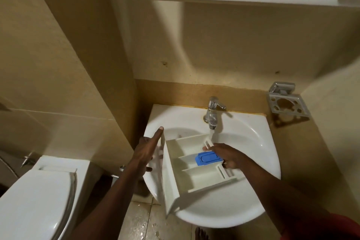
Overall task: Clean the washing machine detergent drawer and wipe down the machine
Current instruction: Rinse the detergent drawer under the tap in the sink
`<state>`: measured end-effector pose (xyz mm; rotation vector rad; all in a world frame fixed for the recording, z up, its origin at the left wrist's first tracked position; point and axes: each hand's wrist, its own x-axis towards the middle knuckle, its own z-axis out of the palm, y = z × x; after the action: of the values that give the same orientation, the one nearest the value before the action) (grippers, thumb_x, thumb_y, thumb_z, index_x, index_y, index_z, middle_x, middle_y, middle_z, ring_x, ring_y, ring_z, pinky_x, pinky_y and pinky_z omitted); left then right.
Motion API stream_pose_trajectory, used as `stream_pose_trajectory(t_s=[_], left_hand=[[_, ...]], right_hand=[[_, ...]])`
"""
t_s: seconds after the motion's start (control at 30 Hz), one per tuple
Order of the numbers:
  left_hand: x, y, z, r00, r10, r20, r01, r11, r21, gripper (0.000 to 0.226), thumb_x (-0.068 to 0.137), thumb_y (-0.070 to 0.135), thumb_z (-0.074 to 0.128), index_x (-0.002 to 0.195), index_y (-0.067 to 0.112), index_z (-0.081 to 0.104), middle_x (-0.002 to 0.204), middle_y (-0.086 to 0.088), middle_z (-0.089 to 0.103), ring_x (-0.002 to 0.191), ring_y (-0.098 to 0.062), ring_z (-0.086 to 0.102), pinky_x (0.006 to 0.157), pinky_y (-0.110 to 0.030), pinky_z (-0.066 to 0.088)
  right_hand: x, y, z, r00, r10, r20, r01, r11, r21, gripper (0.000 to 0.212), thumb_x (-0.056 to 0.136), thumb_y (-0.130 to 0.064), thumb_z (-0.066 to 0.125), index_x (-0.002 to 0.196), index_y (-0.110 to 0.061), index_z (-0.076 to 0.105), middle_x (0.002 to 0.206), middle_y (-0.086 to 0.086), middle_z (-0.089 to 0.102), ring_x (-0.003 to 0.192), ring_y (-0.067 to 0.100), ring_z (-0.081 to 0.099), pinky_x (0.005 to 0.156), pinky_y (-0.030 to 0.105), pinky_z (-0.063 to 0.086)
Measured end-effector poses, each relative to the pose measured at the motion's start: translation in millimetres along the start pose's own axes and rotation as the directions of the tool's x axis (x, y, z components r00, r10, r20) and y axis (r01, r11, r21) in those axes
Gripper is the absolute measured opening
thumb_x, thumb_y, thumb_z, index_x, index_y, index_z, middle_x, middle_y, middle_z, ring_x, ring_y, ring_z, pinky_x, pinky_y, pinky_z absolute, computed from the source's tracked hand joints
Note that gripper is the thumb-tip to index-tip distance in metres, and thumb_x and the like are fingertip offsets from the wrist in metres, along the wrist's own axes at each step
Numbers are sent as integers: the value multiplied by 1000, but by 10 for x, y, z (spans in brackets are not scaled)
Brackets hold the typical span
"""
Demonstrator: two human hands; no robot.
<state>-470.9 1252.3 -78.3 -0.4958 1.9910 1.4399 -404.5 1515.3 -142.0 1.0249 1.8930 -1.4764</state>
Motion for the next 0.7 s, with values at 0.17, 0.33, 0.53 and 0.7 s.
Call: stream_pose_trajectory(t_s=[0.17,0.33,0.53,0.7], left_hand=[[113,74,-179,991,121,57,-130,971,202,69,72,74,64,112,17,61,122,-2,59,104,-26,58,72,-38,47],[72,294,-164,951,-9,310,-155,851,501,55,78,63,67,118,25,62,121,-5,63,99,-23,66,83,-36,54],[0,306,69,860,-171,481,-127,841,526,69,78,66,65,126,18,52,125,-6,57,110,-28,60,95,-41,52],[66,161,180,780,-138,610,-41,962,269,44,95,45,53,131,20,54,127,-7,66,121,-28,59,113,-48,36]], right_hand=[[15,-82,-8,968,8,252,7,998,-59,22,96,-28,56,113,-26,70,110,3,67,93,18,62,74,26,47],[-8,-525,91,942,-45,333,154,939,-308,40,91,-35,62,129,-22,61,125,-3,60,114,15,54,95,28,46],[-53,-884,60,936,-95,338,228,896,-381,39,93,-34,60,128,-17,57,112,5,60,96,17,52,78,28,44],[-61,-941,86,933,-155,325,282,876,-391,63,93,-38,60,148,-21,35,153,-1,34,141,19,33,111,31,33]])
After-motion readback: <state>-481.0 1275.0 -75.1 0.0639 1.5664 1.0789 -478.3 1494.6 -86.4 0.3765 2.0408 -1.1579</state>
